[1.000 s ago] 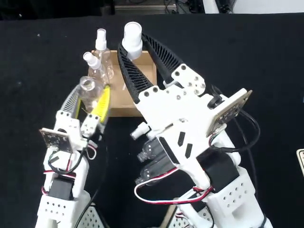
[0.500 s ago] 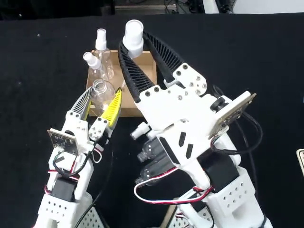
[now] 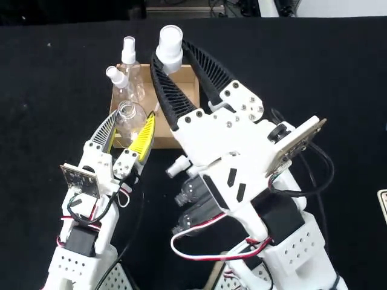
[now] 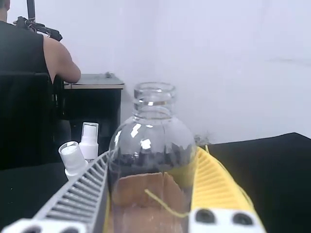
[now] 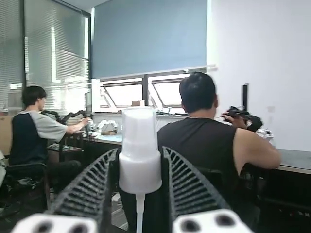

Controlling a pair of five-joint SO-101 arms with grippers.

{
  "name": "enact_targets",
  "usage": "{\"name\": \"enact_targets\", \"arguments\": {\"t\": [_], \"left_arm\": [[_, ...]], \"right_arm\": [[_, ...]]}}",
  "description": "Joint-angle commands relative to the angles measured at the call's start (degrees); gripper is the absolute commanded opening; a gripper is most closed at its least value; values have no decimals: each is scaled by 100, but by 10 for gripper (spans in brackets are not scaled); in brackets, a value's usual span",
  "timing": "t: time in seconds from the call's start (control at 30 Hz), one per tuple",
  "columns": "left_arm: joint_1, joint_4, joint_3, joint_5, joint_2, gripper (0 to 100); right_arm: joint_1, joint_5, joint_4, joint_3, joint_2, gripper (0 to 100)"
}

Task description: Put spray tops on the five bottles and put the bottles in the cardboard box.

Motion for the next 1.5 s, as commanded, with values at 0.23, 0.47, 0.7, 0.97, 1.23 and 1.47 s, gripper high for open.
{"name": "enact_targets", "arguments": {"t": [0.23,0.47,0.7,0.97,1.23,1.47], "left_arm": [[66,-132,127,70,-70,30],[48,-123,127,70,-70,30],[40,-123,127,70,-62,30],[57,-123,127,70,-62,30],[576,-123,127,70,-62,30],[1279,695,127,70,-70,30]], "right_arm": [[-281,62,-202,-75,40,11],[-299,62,-202,-66,40,11],[-299,53,-202,-57,84,11],[-299,53,-202,-66,75,11],[-299,53,-202,-66,57,11],[-299,53,-202,-66,48,11]]}}
